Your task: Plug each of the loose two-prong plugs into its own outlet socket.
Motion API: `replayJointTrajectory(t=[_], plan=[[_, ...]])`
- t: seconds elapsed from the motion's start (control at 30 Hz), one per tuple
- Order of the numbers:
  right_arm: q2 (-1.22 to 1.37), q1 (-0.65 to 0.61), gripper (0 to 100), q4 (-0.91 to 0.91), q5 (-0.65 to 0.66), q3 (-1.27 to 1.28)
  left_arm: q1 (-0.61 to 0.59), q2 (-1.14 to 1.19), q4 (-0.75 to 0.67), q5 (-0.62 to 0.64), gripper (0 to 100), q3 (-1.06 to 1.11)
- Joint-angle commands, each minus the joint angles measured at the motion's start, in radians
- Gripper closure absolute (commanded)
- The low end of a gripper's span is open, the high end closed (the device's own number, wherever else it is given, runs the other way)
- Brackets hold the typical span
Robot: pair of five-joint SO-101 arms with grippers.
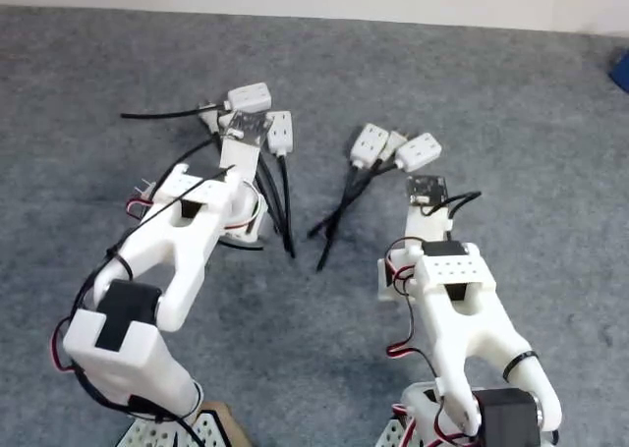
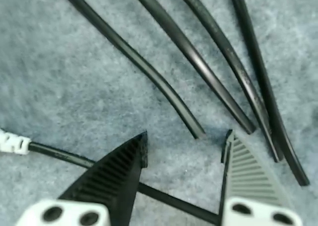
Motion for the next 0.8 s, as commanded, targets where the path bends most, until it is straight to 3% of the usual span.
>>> replayJointTrajectory(t=[0.0, 0.17, 0.27, 0.33, 0.43, 0.57, 0.67, 0.77], plan=[[-0.022, -0.008, 74.2, -0.015, -0.002, -0.004, 0.067, -0.007, -0.002, 0.000, 74, 0.039], [-0.031, -0.008, 74.2, -0.015, -0.002, 0.013, 0.071, -0.008, 0.005, 0.000, 73, 0.070], [-0.033, -0.008, 74.2, -0.013, -0.002, 0.015, 0.005, -0.019, 0.015, 0.000, 73, 0.036], [-0.033, -0.008, 74.2, -0.013, -0.002, 0.015, -0.094, -0.022, 0.066, 0.005, 74, -0.050], [-0.033, -0.007, 74.2, -0.013, -0.002, 0.015, -0.348, -0.019, 0.110, 0.071, 74, -0.228], [-0.033, -0.007, 74.2, -0.013, -0.002, 0.015, -0.664, 0.058, -0.032, 0.130, 74, -0.395], [-0.033, -0.007, 74.2, -0.012, -0.002, 0.013, -0.769, 0.162, -0.087, 0.029, 74, -0.533], [-0.033, -0.013, 74.2, -0.012, -0.002, 0.016, -0.791, 0.286, -0.077, -0.048, 73, -0.705]])
